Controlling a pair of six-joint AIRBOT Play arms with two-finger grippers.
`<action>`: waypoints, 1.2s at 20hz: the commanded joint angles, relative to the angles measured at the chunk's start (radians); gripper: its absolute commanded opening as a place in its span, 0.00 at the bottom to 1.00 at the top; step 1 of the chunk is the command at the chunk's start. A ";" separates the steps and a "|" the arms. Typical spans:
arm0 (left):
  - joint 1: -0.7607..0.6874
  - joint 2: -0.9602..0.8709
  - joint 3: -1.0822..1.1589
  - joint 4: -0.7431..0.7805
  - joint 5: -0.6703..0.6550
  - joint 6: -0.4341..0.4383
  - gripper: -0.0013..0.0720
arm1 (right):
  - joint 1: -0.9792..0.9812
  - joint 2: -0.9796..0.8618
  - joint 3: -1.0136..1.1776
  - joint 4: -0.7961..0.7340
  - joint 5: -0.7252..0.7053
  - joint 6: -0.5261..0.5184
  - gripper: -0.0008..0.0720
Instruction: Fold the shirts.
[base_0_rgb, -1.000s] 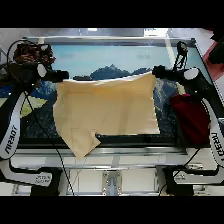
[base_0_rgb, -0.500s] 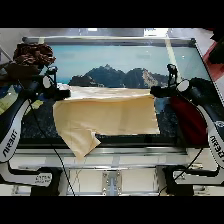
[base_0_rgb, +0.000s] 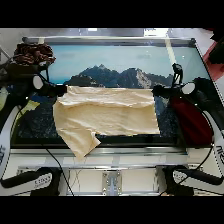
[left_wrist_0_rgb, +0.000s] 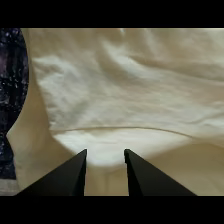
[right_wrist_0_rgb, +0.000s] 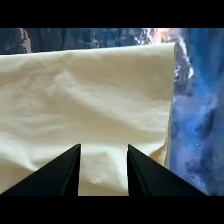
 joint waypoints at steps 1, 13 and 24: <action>0.000 0.216 -0.066 0.013 -0.139 -0.048 0.42 | -0.031 0.128 0.018 -0.063 0.119 0.037 0.64; 0.000 0.742 -0.901 -0.332 -0.153 -0.405 0.95 | -0.043 0.159 -0.182 0.093 0.174 0.019 0.64; 0.000 0.719 -0.935 -0.284 -0.035 -0.433 0.94 | -0.043 0.159 -0.182 0.155 0.139 -0.037 0.64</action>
